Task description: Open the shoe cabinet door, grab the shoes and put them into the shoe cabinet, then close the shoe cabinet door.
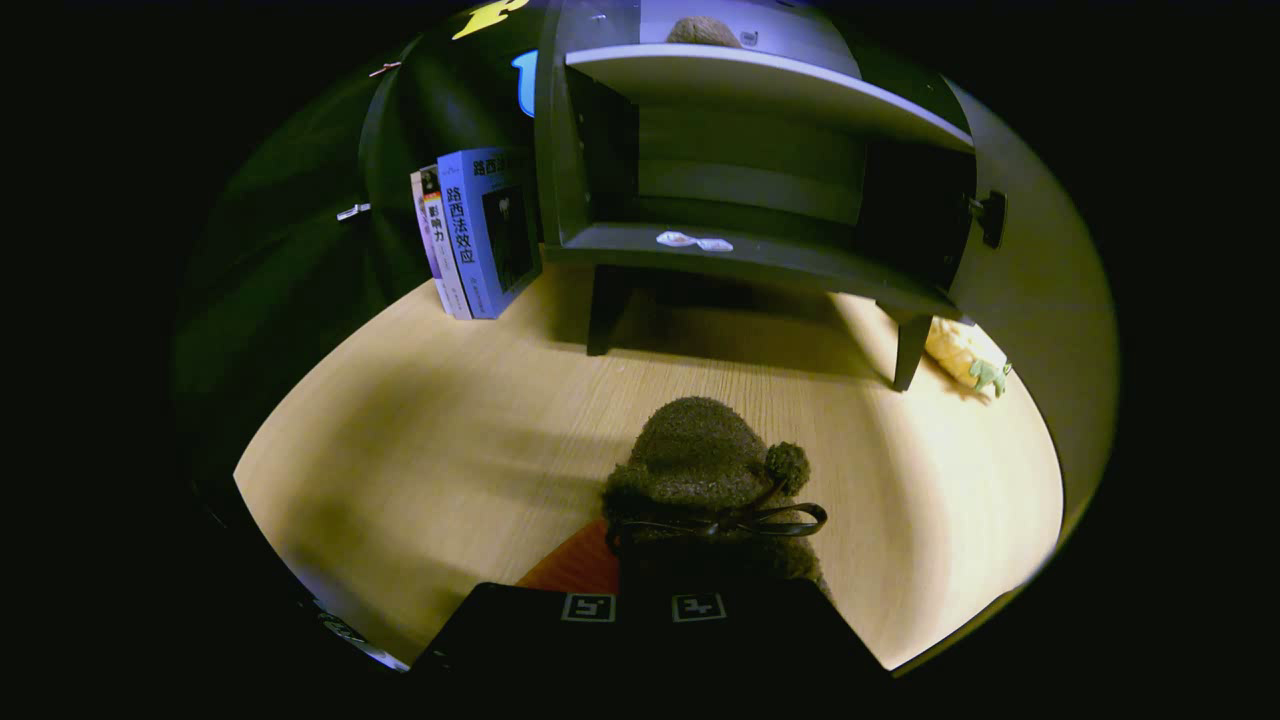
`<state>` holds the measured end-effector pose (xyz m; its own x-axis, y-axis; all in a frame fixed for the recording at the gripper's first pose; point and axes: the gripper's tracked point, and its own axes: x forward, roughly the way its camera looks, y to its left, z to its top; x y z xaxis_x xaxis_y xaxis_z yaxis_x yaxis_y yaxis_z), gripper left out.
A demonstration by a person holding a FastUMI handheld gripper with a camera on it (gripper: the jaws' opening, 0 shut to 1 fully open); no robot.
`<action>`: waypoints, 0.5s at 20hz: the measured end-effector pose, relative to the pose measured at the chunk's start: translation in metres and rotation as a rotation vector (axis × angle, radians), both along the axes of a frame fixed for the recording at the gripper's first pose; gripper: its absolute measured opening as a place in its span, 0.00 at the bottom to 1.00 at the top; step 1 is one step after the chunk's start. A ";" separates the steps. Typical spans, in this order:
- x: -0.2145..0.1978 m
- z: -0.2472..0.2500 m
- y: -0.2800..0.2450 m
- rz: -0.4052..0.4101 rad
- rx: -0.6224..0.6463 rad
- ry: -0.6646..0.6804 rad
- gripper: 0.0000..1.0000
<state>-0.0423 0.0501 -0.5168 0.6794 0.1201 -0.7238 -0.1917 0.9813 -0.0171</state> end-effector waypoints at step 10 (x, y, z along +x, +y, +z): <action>0.016 0.190 0.012 -0.077 0.043 -0.158 0.05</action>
